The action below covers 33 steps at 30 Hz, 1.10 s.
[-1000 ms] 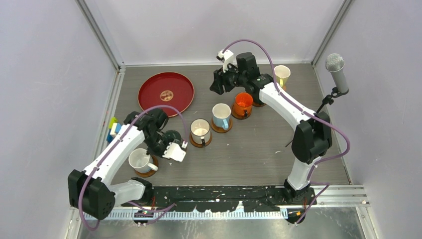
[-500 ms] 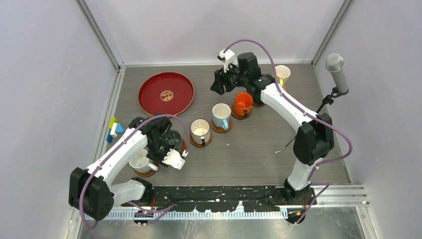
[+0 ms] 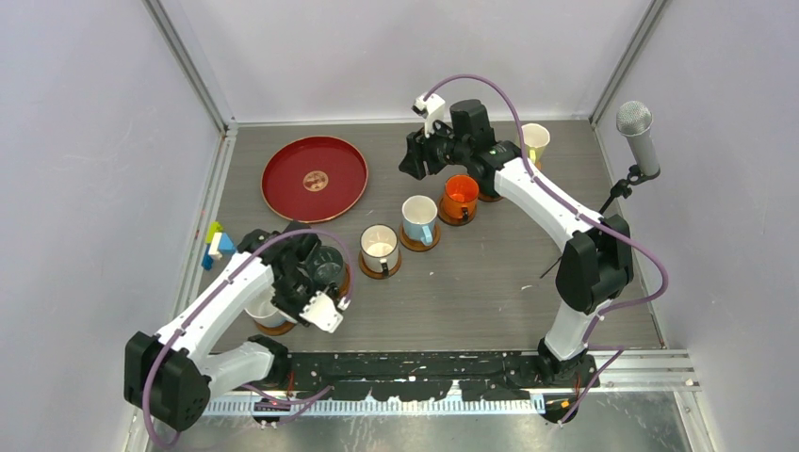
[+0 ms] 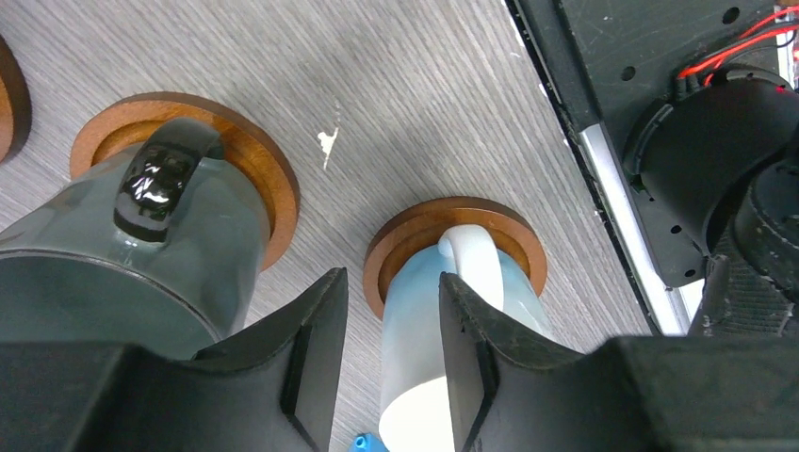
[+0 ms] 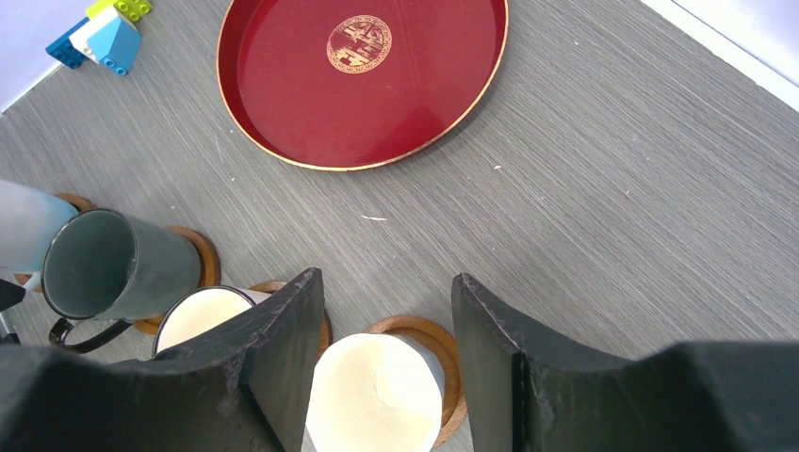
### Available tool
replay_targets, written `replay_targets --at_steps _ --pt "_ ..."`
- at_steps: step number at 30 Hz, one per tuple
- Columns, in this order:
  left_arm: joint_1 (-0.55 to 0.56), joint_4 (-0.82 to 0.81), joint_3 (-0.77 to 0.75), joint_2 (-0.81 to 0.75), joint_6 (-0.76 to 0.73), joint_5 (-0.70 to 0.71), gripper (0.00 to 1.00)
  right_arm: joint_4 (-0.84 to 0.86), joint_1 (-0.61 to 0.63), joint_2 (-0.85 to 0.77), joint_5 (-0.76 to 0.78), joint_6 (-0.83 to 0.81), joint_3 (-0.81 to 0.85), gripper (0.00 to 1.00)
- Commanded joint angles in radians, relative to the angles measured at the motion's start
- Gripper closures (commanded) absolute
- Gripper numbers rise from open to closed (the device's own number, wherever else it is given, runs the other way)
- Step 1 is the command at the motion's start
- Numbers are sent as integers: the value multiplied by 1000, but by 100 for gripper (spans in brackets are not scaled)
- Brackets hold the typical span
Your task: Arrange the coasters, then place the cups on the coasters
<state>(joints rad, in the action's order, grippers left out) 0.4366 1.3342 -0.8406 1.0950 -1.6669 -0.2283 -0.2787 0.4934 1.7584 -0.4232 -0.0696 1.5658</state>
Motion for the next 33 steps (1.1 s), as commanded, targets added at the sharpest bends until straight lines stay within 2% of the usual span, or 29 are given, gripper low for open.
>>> replay_targets --at_steps 1,23,28,33 --pt "4 54 27 -40 -51 -6 57 23 -3 -42 6 4 12 43" --pt "4 146 81 -135 -164 52 53 22 -3 -31 3 23 22 42" --pt "4 130 35 -118 -119 32 53 22 -3 -30 2 25 24 42" --pt "4 132 -92 -51 -38 -33 52 17 -4 -25 3 28 41 43"
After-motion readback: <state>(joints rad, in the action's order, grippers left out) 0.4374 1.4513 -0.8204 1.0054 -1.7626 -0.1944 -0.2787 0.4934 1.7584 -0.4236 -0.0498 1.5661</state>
